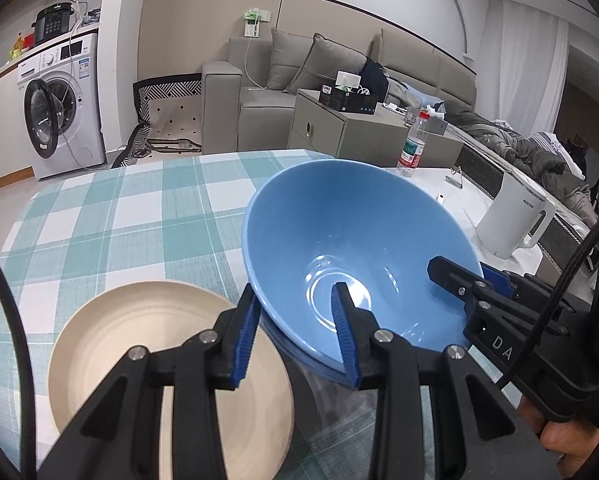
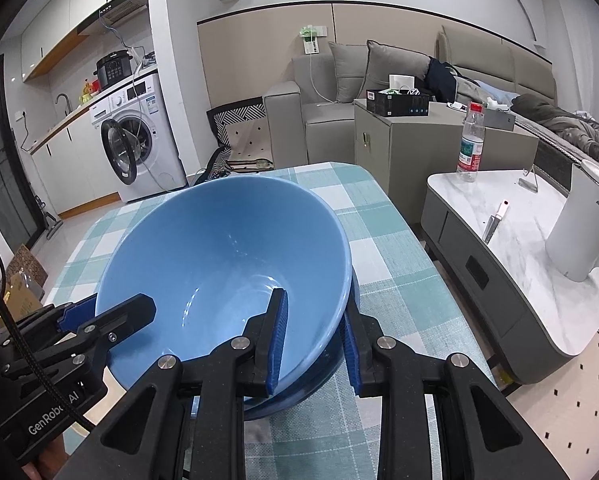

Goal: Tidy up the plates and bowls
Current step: 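Lower the light blue bowl with both grippers into the darker blue bowl, then open both grippers to release the nested bowls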

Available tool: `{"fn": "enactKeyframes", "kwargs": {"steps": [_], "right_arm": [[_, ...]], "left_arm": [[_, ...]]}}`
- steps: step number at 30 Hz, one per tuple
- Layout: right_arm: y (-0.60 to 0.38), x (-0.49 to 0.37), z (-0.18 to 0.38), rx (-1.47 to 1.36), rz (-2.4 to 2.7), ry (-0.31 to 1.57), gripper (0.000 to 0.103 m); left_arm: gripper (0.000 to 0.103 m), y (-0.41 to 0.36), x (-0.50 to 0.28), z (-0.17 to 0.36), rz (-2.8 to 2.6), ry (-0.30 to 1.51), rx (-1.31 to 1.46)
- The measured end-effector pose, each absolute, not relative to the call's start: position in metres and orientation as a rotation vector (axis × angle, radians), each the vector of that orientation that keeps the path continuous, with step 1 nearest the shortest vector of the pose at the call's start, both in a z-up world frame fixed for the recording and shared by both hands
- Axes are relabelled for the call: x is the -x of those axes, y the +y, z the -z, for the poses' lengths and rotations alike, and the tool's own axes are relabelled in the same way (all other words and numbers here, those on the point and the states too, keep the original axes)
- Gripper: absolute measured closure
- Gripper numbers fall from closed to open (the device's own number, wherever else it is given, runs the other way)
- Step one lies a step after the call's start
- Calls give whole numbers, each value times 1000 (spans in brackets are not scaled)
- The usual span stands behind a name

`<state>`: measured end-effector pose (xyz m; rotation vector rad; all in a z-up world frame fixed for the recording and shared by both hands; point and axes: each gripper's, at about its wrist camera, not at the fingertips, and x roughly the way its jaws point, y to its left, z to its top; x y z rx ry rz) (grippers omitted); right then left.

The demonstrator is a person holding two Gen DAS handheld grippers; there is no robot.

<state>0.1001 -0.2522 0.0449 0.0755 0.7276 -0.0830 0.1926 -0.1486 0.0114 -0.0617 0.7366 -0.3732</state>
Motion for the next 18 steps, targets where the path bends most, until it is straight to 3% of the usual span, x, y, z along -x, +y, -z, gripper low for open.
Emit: {"fn": "enactKeyframes", "kwargs": {"steps": [18], "right_arm": [[-240, -98, -33, 54, 124, 713, 73]], "left_arm": [[68, -150, -191, -4, 366, 741, 36]]}}
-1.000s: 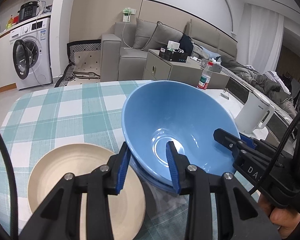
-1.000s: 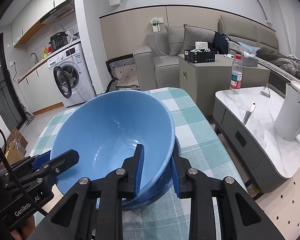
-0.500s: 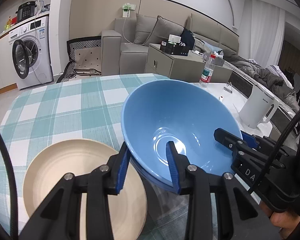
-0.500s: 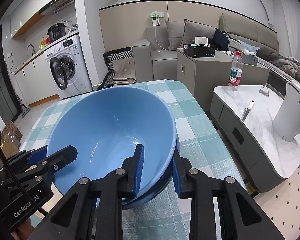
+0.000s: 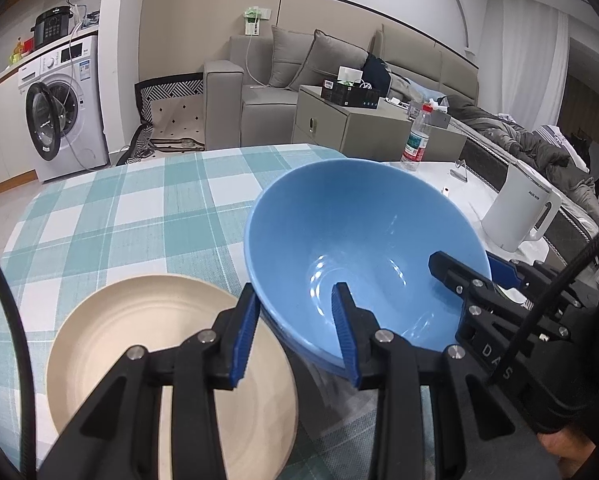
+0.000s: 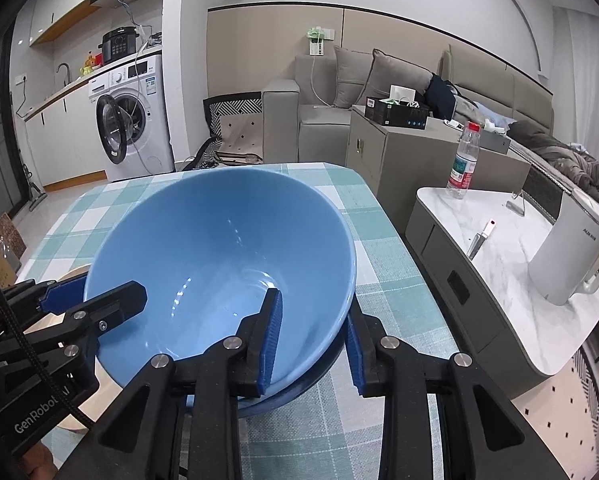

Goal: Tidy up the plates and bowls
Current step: 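Open both grippers to release the nested bowls, then close both grippers on the rim of the nested blue bowls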

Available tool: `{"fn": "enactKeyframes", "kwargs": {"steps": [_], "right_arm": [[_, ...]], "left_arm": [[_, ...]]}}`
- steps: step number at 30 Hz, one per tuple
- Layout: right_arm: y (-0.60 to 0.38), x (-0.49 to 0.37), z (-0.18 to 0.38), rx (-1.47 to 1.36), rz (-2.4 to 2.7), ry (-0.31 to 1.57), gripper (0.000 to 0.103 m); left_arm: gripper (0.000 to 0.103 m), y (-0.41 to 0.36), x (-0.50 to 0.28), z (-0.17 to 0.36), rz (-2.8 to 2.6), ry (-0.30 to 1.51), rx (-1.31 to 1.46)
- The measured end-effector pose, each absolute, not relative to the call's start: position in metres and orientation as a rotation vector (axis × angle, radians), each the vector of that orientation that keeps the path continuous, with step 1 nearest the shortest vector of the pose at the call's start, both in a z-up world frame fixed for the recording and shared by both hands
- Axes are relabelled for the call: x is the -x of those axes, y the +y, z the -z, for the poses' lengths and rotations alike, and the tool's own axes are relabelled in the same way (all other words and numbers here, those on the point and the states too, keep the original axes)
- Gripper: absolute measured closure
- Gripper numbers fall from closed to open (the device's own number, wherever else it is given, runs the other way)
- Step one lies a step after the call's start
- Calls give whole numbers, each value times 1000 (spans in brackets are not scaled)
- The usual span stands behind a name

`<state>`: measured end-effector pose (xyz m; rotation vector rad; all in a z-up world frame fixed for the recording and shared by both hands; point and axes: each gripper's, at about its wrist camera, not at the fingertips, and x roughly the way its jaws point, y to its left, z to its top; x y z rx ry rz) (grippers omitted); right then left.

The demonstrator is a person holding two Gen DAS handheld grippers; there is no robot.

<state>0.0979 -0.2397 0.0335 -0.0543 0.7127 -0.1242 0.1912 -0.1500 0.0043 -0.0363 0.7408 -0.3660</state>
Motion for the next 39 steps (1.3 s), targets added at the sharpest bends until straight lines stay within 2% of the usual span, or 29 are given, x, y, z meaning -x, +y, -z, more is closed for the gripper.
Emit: {"fn": "enactKeyframes", "kwargs": {"steps": [7, 13, 16, 18, 21, 22, 23, 24, 26, 27, 29, 39], "right_arm": [[-241, -97, -33, 54, 117, 710, 69], [-248, -98, -32, 39, 87, 720, 63], [-258, -96, -36, 13, 70, 716, 52], [-266, -94, -40, -6, 59, 710, 49], [-277, -92, -49, -10, 75, 688, 37], [-282, -91, -53, -18, 78, 675, 30], [-285, -91, -54, -30, 74, 671, 21], [-290, -90, -56, -47, 68, 666, 19], [-299, -89, -59, -85, 48, 663, 14], [-302, -89, -59, -96, 36, 668, 12], [-306, -89, -58, -110, 20, 677, 1], [-300, -94, -35, -152, -66, 703, 1]], "left_arm": [[68, -148, -193, -2, 379, 758, 55], [64, -146, -193, -1, 391, 772, 60], [50, -138, -194, -5, 390, 772, 80], [46, -132, -195, -9, 377, 763, 79], [43, -123, -197, -13, 374, 755, 84], [39, -120, -198, -15, 377, 752, 87], [34, -118, -198, -15, 376, 747, 91], [31, -115, -199, -17, 372, 741, 93], [17, -109, -201, -19, 365, 725, 109], [15, -108, -201, -20, 372, 718, 118], [4, -106, -204, -20, 394, 720, 127], [0, -112, -218, -8, 408, 781, 134]]}}
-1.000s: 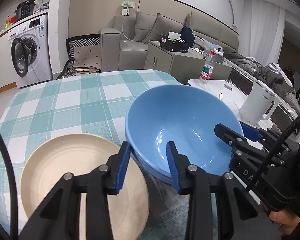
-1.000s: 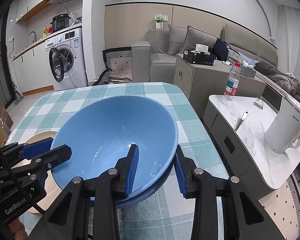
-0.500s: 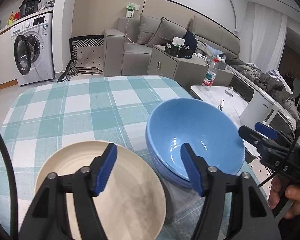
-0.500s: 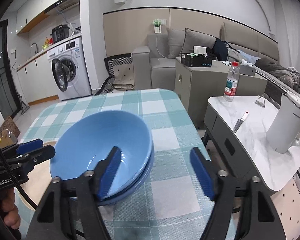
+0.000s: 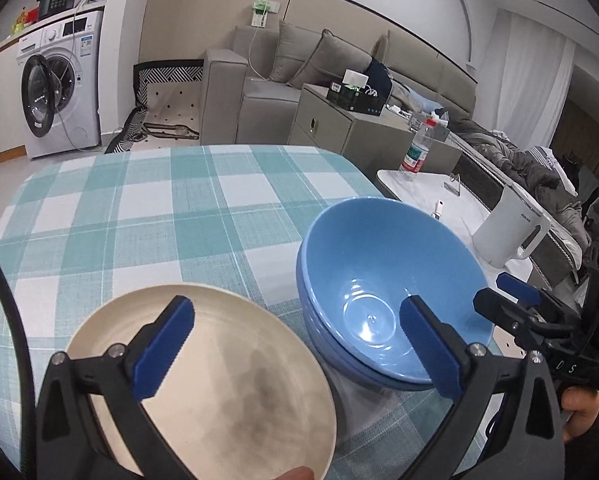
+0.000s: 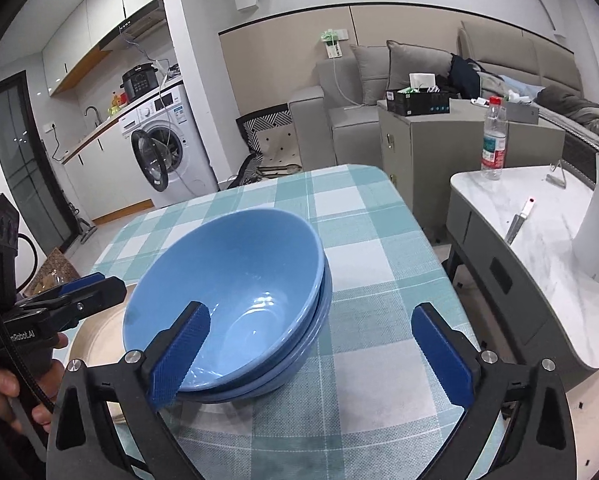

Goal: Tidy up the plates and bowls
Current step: 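Close both grippers on the rim of the nested blue bowls, then lift the nested blue bowls with both grippers off the table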

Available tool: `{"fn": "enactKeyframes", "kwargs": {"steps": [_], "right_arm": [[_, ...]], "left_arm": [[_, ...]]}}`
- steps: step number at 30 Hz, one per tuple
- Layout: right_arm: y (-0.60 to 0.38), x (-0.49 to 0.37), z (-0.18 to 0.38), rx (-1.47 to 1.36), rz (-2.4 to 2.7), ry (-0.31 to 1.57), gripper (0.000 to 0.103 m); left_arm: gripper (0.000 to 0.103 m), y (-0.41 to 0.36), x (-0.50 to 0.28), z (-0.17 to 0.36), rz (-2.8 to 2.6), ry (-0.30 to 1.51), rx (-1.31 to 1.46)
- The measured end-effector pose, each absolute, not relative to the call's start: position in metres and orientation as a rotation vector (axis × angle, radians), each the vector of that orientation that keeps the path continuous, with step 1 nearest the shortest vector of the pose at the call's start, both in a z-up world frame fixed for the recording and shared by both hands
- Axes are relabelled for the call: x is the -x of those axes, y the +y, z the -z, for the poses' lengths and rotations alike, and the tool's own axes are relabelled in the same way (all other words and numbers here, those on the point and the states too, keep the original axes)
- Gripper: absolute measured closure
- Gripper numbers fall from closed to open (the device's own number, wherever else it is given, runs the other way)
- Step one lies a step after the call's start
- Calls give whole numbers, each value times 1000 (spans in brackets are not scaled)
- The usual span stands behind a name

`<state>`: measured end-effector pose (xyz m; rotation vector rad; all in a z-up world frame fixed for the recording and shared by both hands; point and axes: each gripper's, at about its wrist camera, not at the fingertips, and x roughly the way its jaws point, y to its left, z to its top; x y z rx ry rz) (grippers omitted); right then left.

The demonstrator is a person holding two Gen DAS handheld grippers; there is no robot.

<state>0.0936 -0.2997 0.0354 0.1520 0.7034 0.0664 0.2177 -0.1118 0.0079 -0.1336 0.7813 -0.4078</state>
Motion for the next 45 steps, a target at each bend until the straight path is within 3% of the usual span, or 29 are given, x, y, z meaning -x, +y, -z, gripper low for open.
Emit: {"fn": "enactKeyframes", "kwargs": {"steps": [18, 21, 24, 26, 34, 37, 45], "right_arm": [[-307, -107, -6, -371, -192, 726, 2], [-305, -108, -5, -370, -207, 723, 13], [-305, -112, -1, -377, -218, 741, 20], [-306, -113, 1, -396, -224, 745, 27], [-309, -114, 1, -420, -231, 747, 35], [-307, -113, 0, -421, -248, 739, 42], [-307, -112, -3, -427, -231, 737, 45]], "left_arm": [[2, -131, -233, 14, 424, 848, 161], [15, -132, -236, 18, 453, 871, 170], [17, -132, -234, 18, 462, 858, 187], [25, -135, -234, 20, 479, 868, 182], [44, -144, -232, 23, 515, 900, 173], [48, -149, -229, 22, 522, 900, 152], [54, -151, -225, 18, 489, 882, 113]]}}
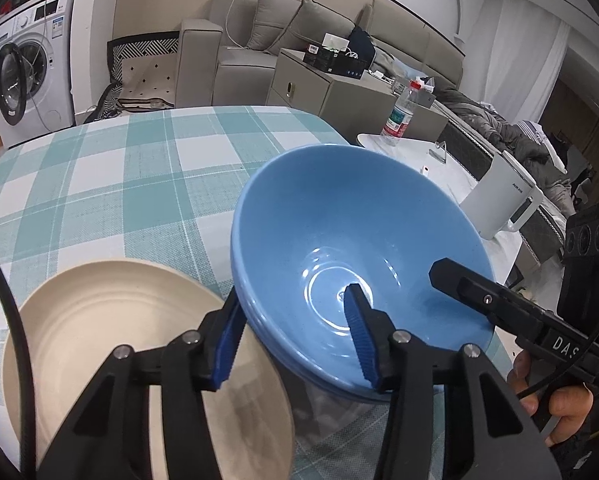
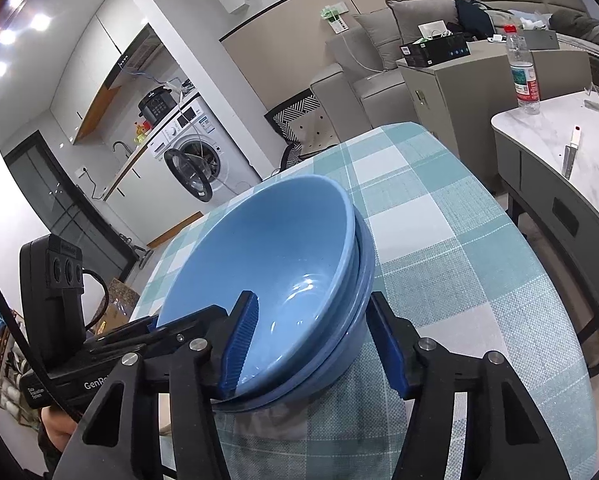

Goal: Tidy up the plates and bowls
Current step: 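Lift the nested blue bowls with both grippers off the table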

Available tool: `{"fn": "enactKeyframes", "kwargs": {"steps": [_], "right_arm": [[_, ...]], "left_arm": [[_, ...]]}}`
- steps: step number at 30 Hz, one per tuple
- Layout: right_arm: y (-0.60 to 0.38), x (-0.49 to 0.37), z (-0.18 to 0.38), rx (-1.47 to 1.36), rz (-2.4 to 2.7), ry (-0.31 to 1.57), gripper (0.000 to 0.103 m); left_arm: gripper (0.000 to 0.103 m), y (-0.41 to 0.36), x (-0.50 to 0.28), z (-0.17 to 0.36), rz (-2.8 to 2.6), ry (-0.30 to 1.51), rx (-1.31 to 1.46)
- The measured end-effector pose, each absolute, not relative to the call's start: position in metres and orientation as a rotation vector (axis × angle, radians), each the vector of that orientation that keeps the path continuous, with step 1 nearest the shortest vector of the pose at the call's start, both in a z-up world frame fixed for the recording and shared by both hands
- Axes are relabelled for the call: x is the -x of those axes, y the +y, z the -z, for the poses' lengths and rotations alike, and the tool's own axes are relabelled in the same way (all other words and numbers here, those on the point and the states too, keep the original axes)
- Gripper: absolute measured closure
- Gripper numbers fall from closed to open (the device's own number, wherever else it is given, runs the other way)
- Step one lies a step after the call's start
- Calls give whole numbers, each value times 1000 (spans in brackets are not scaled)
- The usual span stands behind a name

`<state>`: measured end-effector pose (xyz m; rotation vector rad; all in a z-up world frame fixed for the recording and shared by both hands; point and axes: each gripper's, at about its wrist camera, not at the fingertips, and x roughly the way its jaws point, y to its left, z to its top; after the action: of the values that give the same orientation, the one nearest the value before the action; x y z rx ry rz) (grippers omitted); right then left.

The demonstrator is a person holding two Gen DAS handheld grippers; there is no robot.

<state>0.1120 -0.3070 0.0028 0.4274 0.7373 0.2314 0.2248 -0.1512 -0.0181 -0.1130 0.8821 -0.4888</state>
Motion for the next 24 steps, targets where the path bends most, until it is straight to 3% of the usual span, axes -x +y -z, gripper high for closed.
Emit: {"fn": "enactKeyframes", "kwargs": {"steps": [24], "right_arm": [[-302, -95, -25, -379, -201, 683, 45]], "left_arm": [[54, -155, -212, -3, 459, 832, 80]]}}
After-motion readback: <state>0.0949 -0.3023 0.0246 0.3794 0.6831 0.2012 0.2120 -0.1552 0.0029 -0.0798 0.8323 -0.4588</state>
